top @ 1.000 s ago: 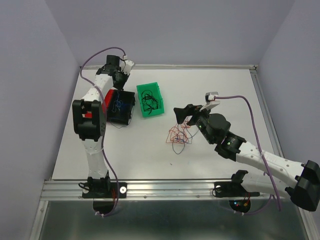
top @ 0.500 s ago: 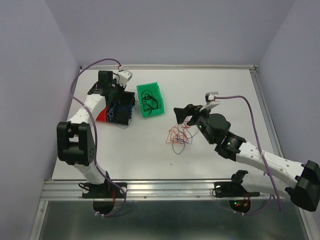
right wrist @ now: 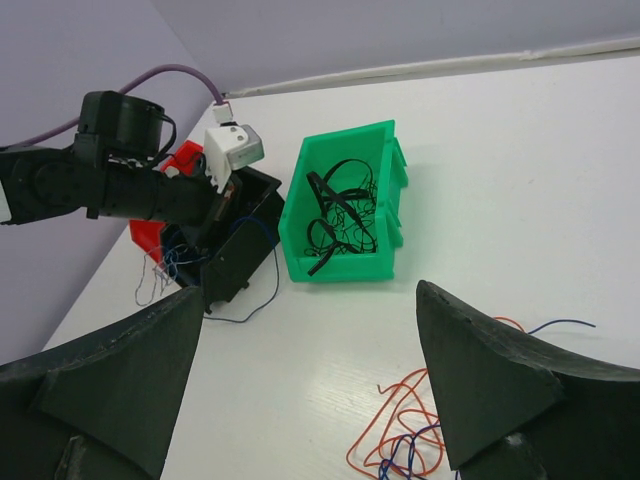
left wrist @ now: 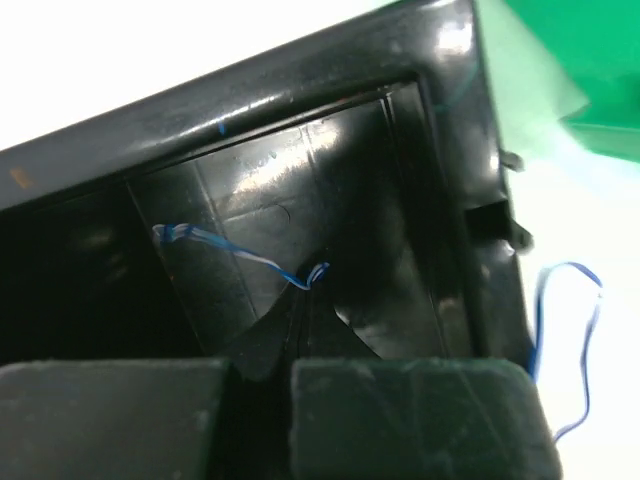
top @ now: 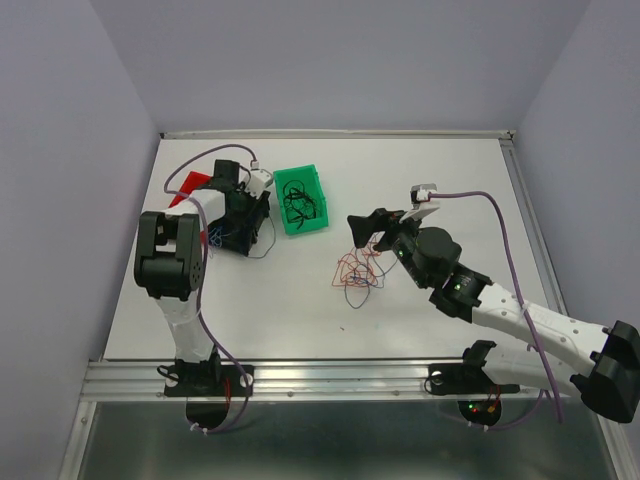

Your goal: Untangle the cables

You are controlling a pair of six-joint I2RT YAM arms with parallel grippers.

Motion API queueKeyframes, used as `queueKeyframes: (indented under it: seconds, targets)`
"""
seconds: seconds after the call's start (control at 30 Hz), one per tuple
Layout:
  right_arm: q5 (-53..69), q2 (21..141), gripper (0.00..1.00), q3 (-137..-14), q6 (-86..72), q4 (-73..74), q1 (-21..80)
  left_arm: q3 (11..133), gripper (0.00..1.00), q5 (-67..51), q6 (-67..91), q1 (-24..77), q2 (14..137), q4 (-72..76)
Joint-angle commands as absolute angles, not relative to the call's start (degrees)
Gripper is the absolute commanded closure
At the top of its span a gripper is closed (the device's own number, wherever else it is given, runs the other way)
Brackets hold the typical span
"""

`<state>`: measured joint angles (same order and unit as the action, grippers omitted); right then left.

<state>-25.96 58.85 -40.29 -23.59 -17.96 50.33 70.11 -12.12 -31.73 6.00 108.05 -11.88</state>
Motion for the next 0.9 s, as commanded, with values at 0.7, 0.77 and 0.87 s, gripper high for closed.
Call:
queueKeyframes:
  seconds: [0.7,0.77,0.87]
  targets:
    - [-19.8,68.5,0.13,-42.7,-24.4,-19.8,50.7,73.2,0.43,-6.4,-33.3,5.9,89.3,-18.5]
    - [-19.7,68.3,0.13,-42.7,-24.3,-19.7,50.7,70.2,0.42,-8.3,-34.8,6.2,85.1,-19.7]
    - [-20.0,67.4,0.13,-42.4,-24.3,-19.6,50.7,62.6,0.39,-9.1,-38.6,8.3,77.3,-20.1]
